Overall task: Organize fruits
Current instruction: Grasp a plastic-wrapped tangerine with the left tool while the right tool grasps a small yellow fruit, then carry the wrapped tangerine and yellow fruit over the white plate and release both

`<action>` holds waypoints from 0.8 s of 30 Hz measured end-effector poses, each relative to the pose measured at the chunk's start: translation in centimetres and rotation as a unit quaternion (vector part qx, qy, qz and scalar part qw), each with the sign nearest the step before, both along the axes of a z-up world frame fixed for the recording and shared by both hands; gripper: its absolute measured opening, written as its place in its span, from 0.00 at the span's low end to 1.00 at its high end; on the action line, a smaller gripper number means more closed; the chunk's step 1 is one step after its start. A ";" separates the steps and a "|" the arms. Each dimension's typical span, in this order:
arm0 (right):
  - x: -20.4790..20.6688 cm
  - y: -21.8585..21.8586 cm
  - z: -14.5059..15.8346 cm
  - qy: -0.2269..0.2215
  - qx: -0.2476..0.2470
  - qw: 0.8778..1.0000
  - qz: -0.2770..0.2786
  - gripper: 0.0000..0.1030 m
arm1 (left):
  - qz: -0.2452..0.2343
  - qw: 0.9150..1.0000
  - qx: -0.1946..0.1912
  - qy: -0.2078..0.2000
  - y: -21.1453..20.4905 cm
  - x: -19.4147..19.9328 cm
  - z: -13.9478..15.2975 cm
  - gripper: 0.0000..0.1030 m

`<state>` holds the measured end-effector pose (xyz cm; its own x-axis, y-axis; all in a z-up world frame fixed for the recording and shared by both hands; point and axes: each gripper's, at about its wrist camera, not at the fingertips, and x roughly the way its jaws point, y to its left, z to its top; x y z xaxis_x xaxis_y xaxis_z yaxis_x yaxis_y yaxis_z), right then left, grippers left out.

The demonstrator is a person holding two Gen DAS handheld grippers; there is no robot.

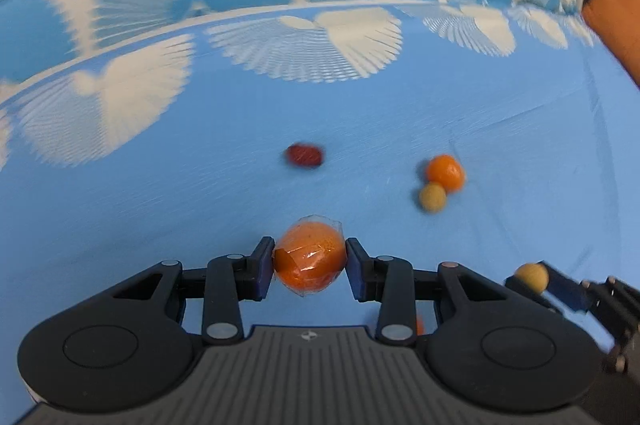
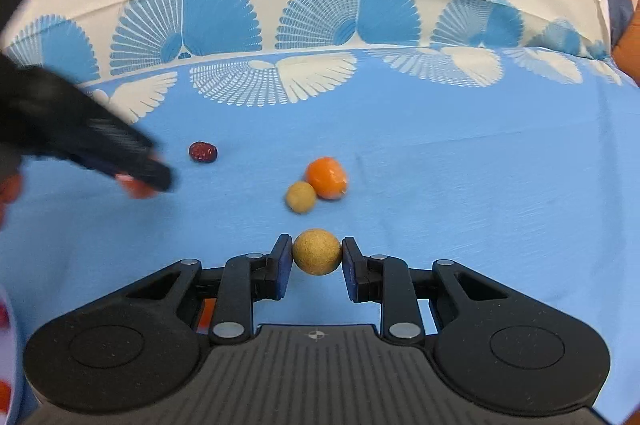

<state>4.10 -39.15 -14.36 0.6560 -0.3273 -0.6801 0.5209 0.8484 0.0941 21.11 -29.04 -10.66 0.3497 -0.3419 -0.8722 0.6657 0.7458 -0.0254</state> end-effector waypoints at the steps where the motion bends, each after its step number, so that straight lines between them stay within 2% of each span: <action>1: -1.1 0.2 0.5 0.002 0.001 1.000 0.004 0.27 | 0.008 1.000 -0.001 0.000 1.6 -0.8 0.8 0.40; 4: -4.3 1.5 2.1 0.008 0.005 1.000 0.021 0.27 | 0.039 0.999 0.013 -0.007 7.1 -3.8 3.0 0.40; 7: -6.7 4.6 4.3 0.006 0.010 0.999 0.051 0.27 | 0.077 0.996 0.032 -0.016 12.5 -6.8 4.8 0.40; 11: -8.2 10.2 7.3 -0.012 0.020 0.991 0.131 0.27 | 0.120 0.991 0.052 -0.026 19.0 -11.0 6.9 0.40; 18: -10.6 21.0 10.7 -0.032 0.022 0.961 0.275 0.27 | 0.178 0.982 0.027 -0.051 28.0 -18.4 10.0 0.41; 21: -11.9 24.6 11.7 -0.031 0.004 0.948 0.315 0.27 | 0.187 0.981 0.013 -0.058 30.1 -20.7 10.3 0.40; 24: -13.1 26.7 12.5 -0.034 -0.032 0.943 0.329 0.27 | 0.190 0.980 -0.001 -0.060 31.5 -22.2 10.3 0.41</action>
